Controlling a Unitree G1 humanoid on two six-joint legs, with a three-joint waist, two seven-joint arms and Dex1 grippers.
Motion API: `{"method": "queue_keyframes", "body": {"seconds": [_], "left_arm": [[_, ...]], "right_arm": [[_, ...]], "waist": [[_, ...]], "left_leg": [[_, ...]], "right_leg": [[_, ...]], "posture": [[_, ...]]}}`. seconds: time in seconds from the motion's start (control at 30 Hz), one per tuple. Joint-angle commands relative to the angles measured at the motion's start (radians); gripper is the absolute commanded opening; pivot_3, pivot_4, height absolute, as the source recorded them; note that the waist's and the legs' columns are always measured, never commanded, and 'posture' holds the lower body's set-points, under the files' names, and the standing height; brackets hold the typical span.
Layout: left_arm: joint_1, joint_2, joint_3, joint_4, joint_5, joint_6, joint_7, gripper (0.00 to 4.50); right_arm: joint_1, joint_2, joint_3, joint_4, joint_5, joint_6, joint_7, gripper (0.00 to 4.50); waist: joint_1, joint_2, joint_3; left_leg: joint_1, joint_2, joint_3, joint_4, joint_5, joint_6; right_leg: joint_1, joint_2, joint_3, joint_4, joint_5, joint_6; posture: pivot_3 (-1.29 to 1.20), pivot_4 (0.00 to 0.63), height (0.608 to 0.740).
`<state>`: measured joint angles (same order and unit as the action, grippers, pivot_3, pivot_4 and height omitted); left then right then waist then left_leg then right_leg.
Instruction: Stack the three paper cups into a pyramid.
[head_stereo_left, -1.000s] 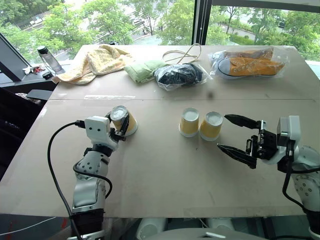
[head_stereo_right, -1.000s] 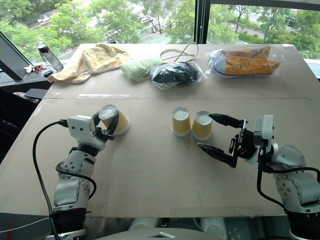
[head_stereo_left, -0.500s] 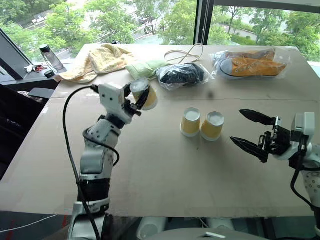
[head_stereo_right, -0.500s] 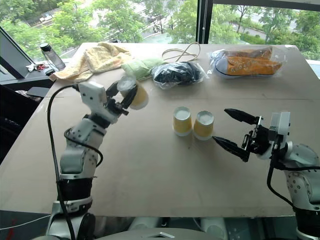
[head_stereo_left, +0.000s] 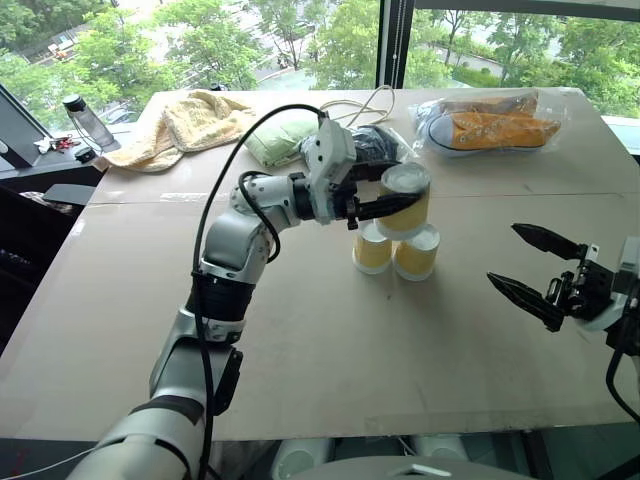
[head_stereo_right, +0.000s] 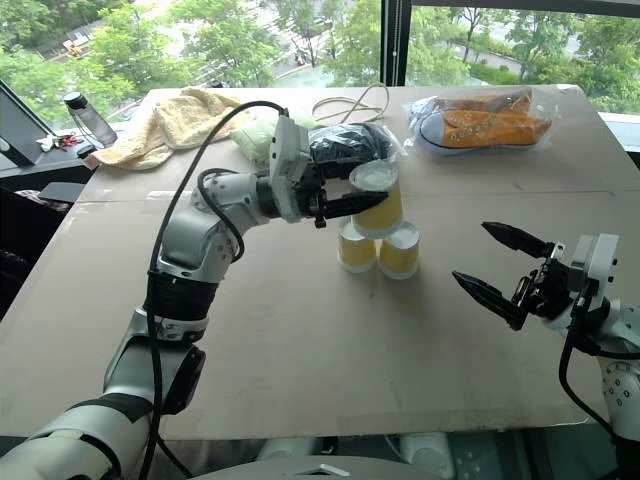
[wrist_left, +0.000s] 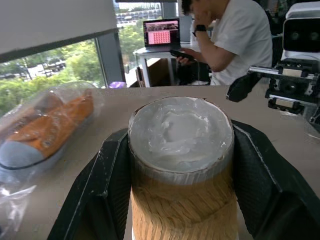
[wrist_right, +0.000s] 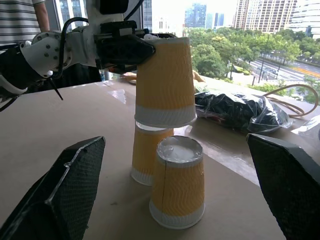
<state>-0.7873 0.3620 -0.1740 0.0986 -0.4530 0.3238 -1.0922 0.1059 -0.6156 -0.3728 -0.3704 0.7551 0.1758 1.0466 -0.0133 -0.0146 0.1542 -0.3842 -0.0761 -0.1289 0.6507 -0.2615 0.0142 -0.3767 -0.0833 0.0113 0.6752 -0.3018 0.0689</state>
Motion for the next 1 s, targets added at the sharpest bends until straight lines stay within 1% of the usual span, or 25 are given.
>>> {"method": "queue_keyframes", "body": {"seconds": [0.03, 0.33, 0.47, 0.7, 1.0], "left_arm": [[-0.047, -0.007, 0.015, 0.023, 0.01, -0.028, -0.023, 2.37], [-0.041, -0.04, 0.022, 0.068, 0.032, -0.048, -0.026, 2.37], [-0.038, -0.036, 0.011, 0.077, 0.069, -0.069, -0.024, 2.37], [-0.029, -0.026, 0.015, 0.076, 0.08, -0.059, -0.045, 2.37], [0.008, -0.024, 0.013, 0.083, 0.097, -0.074, -0.03, 2.37]], "right_arm": [[0.02, 0.002, -0.037, -0.056, 0.015, -0.015, -0.02, 4.5], [0.035, -0.011, -0.039, -0.068, 0.023, -0.01, -0.034, 4.5], [0.03, -0.014, -0.035, -0.068, 0.02, -0.008, -0.037, 4.5], [0.02, -0.02, -0.018, -0.058, -0.001, -0.01, -0.033, 4.5], [0.019, -0.018, -0.009, -0.064, -0.006, -0.009, -0.037, 4.5]], "waist": [[0.0, 0.0, 0.0], [0.001, 0.0, 0.0], [0.002, 0.0, 0.0], [0.001, 0.0, 0.0], [0.001, 0.0, 0.0]], "left_leg": [[0.0, 0.0, 0.0, 0.0, 0.0, 0.0], [0.0, 0.0, 0.0, 0.001, 0.0, 0.0], [0.0, 0.0, 0.0, 0.001, 0.0, 0.0], [0.0, 0.0, 0.0, 0.001, 0.0, 0.0], [0.001, 0.0, 0.0, 0.001, 0.0, 0.0]], "right_leg": [[0.0, 0.0, 0.0, 0.0, 0.0, 0.0], [0.0, 0.0, 0.001, 0.0, 0.0, 0.0], [0.0, 0.0, 0.001, 0.0, 0.0, 0.0], [0.0, 0.0, 0.001, 0.001, 0.0, 0.0], [0.0, 0.0, 0.002, 0.001, 0.0, 0.0]], "posture": [[0.0, 0.15, 0.734], [0.0, 0.15, 0.734], [0.0, 0.15, 0.734], [0.0, 0.15, 0.734], [0.0, 0.15, 0.734]]}}
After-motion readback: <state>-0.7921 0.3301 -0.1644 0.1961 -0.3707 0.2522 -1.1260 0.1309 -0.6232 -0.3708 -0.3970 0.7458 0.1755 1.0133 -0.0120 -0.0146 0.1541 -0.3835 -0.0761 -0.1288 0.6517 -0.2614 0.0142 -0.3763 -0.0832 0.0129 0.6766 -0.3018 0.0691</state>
